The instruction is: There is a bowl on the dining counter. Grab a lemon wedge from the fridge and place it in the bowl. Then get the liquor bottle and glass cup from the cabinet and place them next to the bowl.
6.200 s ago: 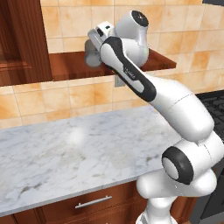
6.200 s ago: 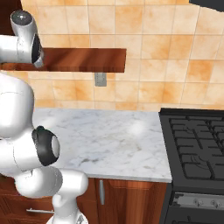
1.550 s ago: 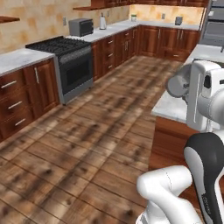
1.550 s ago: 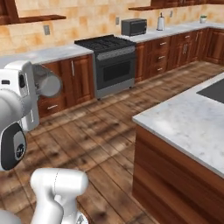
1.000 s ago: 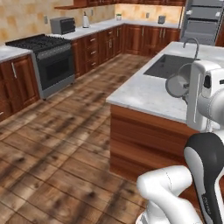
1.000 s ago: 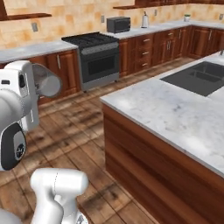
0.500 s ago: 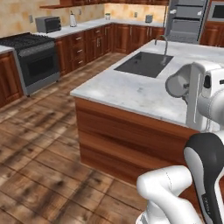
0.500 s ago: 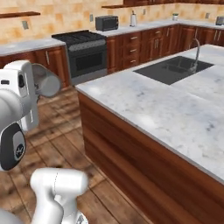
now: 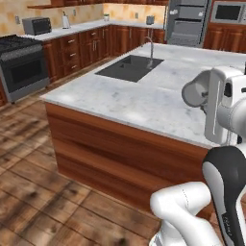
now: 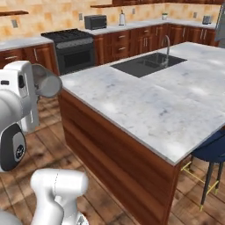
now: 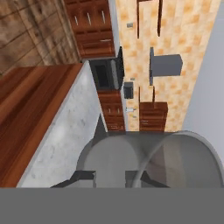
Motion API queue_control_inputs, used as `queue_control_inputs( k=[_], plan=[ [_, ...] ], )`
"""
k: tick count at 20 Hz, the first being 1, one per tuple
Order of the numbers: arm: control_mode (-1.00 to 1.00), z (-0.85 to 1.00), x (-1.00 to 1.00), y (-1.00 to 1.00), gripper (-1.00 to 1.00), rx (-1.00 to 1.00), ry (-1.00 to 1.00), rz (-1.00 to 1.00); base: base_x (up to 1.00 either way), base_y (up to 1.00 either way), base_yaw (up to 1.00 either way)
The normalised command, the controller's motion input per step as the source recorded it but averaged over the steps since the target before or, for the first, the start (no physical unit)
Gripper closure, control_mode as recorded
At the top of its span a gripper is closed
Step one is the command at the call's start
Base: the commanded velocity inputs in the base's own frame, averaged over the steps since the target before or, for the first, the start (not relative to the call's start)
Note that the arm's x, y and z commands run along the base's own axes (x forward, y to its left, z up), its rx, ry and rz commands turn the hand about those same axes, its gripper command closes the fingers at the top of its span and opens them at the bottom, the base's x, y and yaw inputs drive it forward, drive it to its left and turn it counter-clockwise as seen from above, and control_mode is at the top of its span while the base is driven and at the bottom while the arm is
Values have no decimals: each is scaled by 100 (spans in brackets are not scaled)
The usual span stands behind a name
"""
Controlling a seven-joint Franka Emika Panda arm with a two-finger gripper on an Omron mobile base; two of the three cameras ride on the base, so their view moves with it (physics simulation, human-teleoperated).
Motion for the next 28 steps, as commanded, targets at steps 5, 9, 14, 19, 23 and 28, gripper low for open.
queue_control_inputs(
  k=[5,9,14,19,23,28],
  plan=[
    [100,0,0,0,100,0,0,0,-1,-100,0],
    [100,0,0,0,100,0,0,0,0,-100,0],
    [100,0,0,0,100,0,0,0,1,-100,0],
    [100,0,0,0,100,0,0,0,17,-100,1],
    [100,0,0,0,100,0,0,0,38,-100,7],
    [100,0,0,0,100,0,0,0,64,-82,22]
  ],
)
